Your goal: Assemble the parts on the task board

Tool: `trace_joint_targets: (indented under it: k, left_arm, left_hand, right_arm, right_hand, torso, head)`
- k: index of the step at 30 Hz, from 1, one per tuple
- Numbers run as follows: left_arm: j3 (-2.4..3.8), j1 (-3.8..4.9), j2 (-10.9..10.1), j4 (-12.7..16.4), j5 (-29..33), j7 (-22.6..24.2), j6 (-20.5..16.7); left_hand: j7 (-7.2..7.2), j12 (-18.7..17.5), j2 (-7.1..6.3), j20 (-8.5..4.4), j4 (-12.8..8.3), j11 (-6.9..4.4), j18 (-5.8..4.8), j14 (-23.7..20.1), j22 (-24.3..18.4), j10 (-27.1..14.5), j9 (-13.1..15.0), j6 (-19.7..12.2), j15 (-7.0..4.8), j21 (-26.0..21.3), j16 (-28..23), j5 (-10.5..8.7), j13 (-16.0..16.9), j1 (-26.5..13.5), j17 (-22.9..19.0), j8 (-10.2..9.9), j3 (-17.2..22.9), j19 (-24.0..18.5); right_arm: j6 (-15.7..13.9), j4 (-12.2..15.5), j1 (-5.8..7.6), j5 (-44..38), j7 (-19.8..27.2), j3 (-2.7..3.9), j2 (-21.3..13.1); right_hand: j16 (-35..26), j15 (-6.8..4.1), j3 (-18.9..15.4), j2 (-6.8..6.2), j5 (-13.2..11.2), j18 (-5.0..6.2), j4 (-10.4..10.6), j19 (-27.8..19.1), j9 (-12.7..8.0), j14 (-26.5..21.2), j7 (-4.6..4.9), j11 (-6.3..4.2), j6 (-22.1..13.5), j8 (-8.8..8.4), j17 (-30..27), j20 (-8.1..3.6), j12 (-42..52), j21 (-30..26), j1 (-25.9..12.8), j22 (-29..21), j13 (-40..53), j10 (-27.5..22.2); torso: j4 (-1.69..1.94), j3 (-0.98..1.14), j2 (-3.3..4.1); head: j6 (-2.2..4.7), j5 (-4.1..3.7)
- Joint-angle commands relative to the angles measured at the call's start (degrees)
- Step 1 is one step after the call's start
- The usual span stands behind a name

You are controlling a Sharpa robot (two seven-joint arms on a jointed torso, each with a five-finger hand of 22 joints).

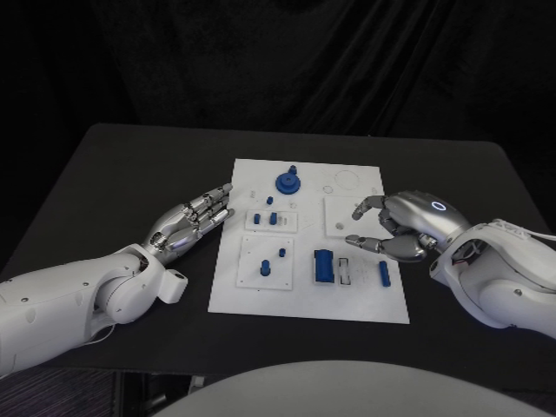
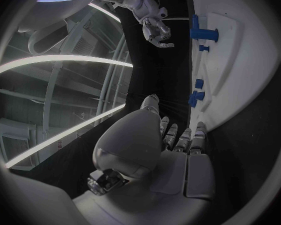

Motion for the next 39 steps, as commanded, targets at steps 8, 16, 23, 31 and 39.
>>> trace_joint_targets:
  k: [8, 16, 23, 31, 39]
  left_arm:
    - [-0.14, -0.27, 0.2, 0.5, -0.2, 4.1, -3.2]
    - [-0.14, -0.27, -0.1, 1.5, -4.7, 10.7, -10.2]
    - [-0.14, -0.28, -0.4, 2.0, -5.9, 13.2, -13.2]
    - [-0.14, -0.29, -0.5, 1.9, -6.2, 12.9, -12.5]
    - [-0.14, -0.32, -0.2, 1.3, -6.2, 11.4, -10.3]
  left_hand:
    - [1.08, 2.0, -0.77, -6.53, 0.8, -0.79, 0.74, 0.0, -1.4, 0.7, 0.3, 2.2, -5.80, -0.3, -0.2, 0.79, 0.3, -0.2, -0.1, 0.3, -0.7, -0.6]
    - [-0.49, 5.3, -1.89, -16.63, 0.9, -6.17, -1.69, 0.0, -3.5, 3.7, 0.7, 8.5, -13.52, -0.7, -0.2, 1.95, 0.7, -0.3, -0.1, 0.8, -1.5, -1.3]
    - [-2.27, 5.0, -2.46, -19.19, 1.1, -8.22, -2.00, 0.0, -6.4, 4.0, 0.7, 10.2, -15.89, -1.3, -0.2, 2.19, 0.7, -1.0, -0.1, 0.6, -1.7, -2.3]
    - [-1.78, 4.3, -2.57, -18.17, 1.0, -7.54, -2.16, 0.0, -6.5, 3.8, 0.6, 9.7, -14.72, -1.3, -0.2, 3.41, 0.6, -1.2, -0.1, 0.5, -1.9, -2.3]
    - [-0.64, 2.8, -2.06, -15.26, 0.9, -5.94, -1.81, 0.0, -6.5, 2.9, 0.5, 7.8, -12.20, -1.3, -0.2, 3.78, 0.5, 0.0, -0.1, 0.4, -1.4, -2.3]
  right_arm:
    - [17.3, -1.1, 1.75, 4.6, -11.2, -0.10, -1.3]
    - [19.4, -1.8, -0.71, 4.7, -13.6, -0.13, -1.8]
    - [18.3, -2.1, -3.43, 2.6, -15.1, -0.15, -1.6]
    - [17.0, -2.1, -4.83, 0.8, -15.6, -0.17, -1.2]
    - [16.7, -2.3, -5.52, 0.5, -15.7, -0.17, -0.3]
  right_hand:
    - [1.5, 0.14, -0.2, 0.65, 5.9, -0.25, -0.2, 2.1, 7.3, 4.7, -0.96, -0.05, 2.6, 7.28, 7.4, 0.12, 0.1, 2.0, -1.6, 11.9, 15.1, 5.9]
    - [1.5, -0.23, 0.7, 0.42, 11.5, -0.23, -0.3, 2.0, 11.4, 4.6, -1.51, -0.49, 3.4, 10.15, 7.3, -0.22, 0.1, 2.1, -0.8, 11.9, 15.1, 5.9]
    - [1.2, -0.50, 0.8, 0.28, 10.8, -0.10, 0.0, 1.8, 13.2, 4.5, -1.89, -0.82, 4.2, 11.15, 6.6, -0.44, 0.1, 1.6, -1.6, 11.7, 15.1, 5.9]
    - [1.1, -0.75, 0.7, 0.38, 8.7, -0.10, 0.1, 1.8, 14.6, 4.5, -2.21, -1.11, 4.7, 11.43, 6.5, -0.67, 0.1, 1.6, -2.6, 11.7, 15.1, 5.9]
    - [1.1, -0.91, 0.6, 0.60, 6.3, -0.09, 0.1, 1.8, 15.6, 4.5, -2.39, -1.28, 4.9, 11.13, 6.4, -0.85, 0.1, 1.6, -3.8, 11.7, 15.1, 5.9]
  torso:
    - [0.17, -0.04, -0.07]
    - [0.12, -0.12, 0.08]
    - [0.02, 0.03, 0.22]
    - [-0.10, -0.09, 0.04]
    - [-0.08, -0.03, 0.00]
  head:
    - [0.00, -0.79]
    - [0.00, -1.10]
    - [0.00, -1.57]
    - [0.00, -2.38]
    - [0.00, -2.61]
